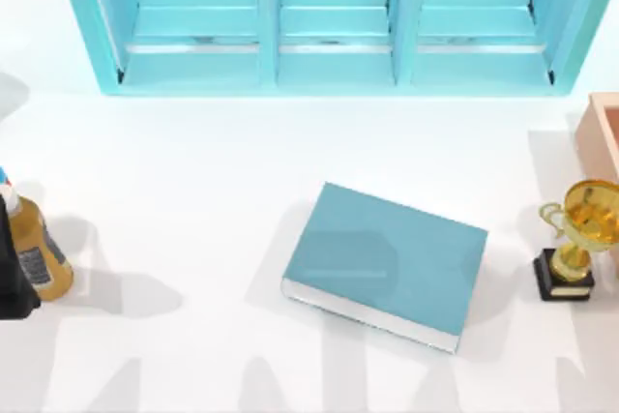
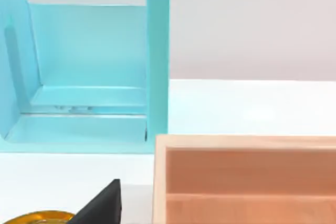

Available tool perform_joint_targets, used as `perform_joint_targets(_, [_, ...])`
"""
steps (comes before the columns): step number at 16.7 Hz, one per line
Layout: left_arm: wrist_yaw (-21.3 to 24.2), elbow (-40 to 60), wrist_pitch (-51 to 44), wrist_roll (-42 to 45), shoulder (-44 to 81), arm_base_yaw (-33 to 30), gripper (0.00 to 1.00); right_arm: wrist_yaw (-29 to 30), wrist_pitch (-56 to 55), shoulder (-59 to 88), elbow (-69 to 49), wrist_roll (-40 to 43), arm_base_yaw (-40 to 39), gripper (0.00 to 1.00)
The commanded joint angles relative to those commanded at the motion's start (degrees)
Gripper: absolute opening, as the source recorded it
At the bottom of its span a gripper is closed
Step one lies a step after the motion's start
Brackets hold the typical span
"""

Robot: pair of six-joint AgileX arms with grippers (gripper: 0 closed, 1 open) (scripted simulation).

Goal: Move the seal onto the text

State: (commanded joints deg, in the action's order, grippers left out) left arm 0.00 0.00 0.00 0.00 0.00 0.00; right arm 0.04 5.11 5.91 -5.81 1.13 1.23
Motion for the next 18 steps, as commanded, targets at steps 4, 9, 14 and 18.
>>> perform_joint_targets(4, [0.0, 0.0, 0.0, 0.0, 0.0, 0.0, 1.0, -0.1, 11.3, 15.4, -14.2, 2.6, 2.5, 1.0])
perform_joint_targets(9, [0.0, 0.0, 0.0, 0.0, 0.0, 0.0, 1.0, -0.2, 30.1, 44.9, -37.0, 6.4, 6.7, 1.0])
perform_joint_targets(14, [0.0, 0.0, 0.0, 0.0, 0.0, 0.0, 1.0, -0.2, 48.8, 72.1, -58.4, 10.3, 10.9, 1.0])
perform_joint_targets(18, [0.0, 0.0, 0.0, 0.0, 0.0, 0.0, 1.0, -0.1, 60.1, 88.4, -72.6, 12.9, 13.5, 1.0])
